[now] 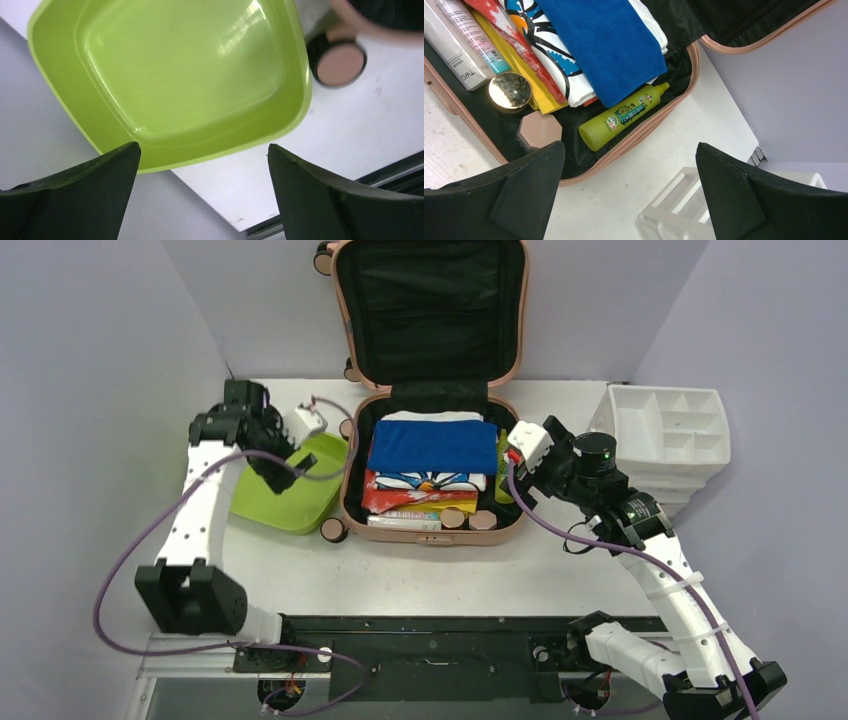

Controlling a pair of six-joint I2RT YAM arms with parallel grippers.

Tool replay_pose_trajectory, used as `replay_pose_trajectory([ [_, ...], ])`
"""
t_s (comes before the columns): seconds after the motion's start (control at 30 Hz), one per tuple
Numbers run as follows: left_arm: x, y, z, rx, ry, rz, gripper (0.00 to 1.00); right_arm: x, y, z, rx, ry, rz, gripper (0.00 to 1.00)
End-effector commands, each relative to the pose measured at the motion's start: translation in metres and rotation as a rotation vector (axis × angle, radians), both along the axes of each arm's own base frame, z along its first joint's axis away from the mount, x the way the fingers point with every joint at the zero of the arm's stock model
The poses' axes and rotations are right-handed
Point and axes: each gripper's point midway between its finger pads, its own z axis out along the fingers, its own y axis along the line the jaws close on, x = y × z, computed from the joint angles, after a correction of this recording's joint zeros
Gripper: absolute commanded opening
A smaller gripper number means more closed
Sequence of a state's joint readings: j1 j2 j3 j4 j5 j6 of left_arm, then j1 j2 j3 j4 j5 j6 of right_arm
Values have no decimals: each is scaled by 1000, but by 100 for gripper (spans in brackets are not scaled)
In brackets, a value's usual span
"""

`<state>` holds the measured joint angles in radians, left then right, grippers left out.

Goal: Open, take out, and arrange the luggage
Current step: Place the bin at the corner of the board, then adjust the bin at the corner of the board.

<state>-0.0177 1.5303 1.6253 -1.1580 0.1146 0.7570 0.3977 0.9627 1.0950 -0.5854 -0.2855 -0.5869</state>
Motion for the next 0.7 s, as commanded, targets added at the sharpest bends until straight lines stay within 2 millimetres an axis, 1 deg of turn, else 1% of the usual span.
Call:
replay_pose_trajectory([
  [0.0, -14, 14, -28, 291, -114, -452, 96, 3, 4, 8, 27, -21, 12, 100],
  [0.03, -22, 17, -44, 341, -123, -517, 96, 3, 4, 8, 28, -18, 12, 100],
  [0.07, -26, 19, -50, 366, -122, -542, 96, 2, 4, 9, 30, -19, 14, 100],
  [0.13, -41, 23, -74, 405, -83, -629, 96, 2, 4, 9, 33, -18, 17, 100],
  [0.17, -44, 24, -77, 416, -70, -664, 96, 1, 4, 10, 35, -18, 17, 100],
  [0.27, -51, 19, -87, 390, -33, -732, 96, 0, 5, 9, 37, -14, 22, 100],
  [0.37, -58, 13, -102, 375, 16, -813, 96, 0, 4, 10, 37, -16, 20, 100],
  [0.4, -61, 12, -109, 373, 33, -824, 96, 0, 4, 10, 36, -15, 19, 100],
  [0.43, -55, 11, -112, 395, 20, -828, 97, 0, 3, 10, 37, -17, 19, 100],
  [0.47, -56, 8, -119, 400, 25, -838, 97, 0, 3, 9, 37, -16, 18, 100],
  [0.5, -49, 9, -121, 420, 6, -817, 98, 0, 3, 10, 37, -17, 18, 100],
  [0.57, -47, 8, -131, 425, 18, -806, 99, 0, 4, 10, 38, -18, 20, 100],
  [0.6, -47, 6, -132, 420, 25, -807, 97, 0, 4, 10, 39, -17, 21, 100],
  [0.63, -49, 5, -136, 401, 48, -800, 92, 0, 5, 9, 39, -14, 22, 100],
  [0.67, -49, 3, -137, 384, 60, -785, 89, 0, 5, 9, 40, -14, 23, 100],
])
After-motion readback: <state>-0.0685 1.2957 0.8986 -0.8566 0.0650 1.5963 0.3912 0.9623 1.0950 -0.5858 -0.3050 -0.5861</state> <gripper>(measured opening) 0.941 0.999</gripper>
